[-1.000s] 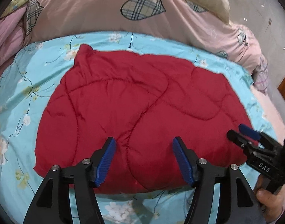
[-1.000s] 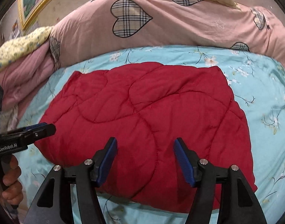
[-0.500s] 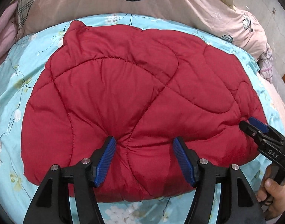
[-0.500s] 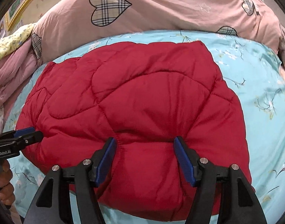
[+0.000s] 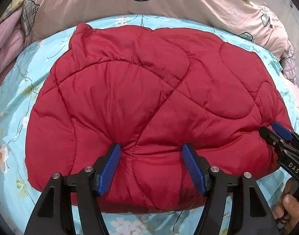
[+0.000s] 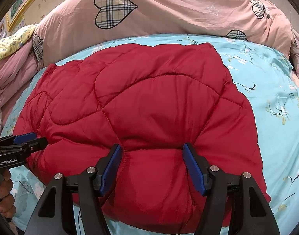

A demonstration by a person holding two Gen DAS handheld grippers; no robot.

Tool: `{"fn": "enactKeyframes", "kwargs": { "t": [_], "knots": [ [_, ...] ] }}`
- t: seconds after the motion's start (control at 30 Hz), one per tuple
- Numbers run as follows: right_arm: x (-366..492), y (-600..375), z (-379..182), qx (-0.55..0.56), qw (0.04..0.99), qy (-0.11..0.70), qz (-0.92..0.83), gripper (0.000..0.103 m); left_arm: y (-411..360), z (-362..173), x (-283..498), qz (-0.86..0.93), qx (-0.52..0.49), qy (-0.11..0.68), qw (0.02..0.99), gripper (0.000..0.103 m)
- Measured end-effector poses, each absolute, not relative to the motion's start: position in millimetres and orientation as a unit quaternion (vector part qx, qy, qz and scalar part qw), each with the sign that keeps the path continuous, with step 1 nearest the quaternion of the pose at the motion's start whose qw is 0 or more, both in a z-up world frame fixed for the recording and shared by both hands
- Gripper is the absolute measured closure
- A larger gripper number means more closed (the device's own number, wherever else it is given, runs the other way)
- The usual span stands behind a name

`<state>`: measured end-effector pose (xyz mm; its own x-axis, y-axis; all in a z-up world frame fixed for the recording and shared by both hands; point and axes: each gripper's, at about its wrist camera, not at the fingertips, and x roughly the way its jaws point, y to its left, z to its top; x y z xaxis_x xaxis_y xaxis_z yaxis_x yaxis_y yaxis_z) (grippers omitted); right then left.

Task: Fold large clothes
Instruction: 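Press the folded coat bundle flat with both open tools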

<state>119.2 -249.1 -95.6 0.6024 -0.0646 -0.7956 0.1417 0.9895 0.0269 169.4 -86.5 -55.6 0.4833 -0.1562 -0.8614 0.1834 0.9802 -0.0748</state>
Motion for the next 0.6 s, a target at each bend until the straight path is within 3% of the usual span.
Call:
{"fn": "enactKeyframes", "kwargs": {
  "t": [0.6],
  "knots": [
    [124.4,-232.7,-58.6,0.017,0.912,0.407,-0.041,0.036,-107.9,-56.8,153.6,-0.052,0.045,0.478,0.875,0.032]
  ]
}}
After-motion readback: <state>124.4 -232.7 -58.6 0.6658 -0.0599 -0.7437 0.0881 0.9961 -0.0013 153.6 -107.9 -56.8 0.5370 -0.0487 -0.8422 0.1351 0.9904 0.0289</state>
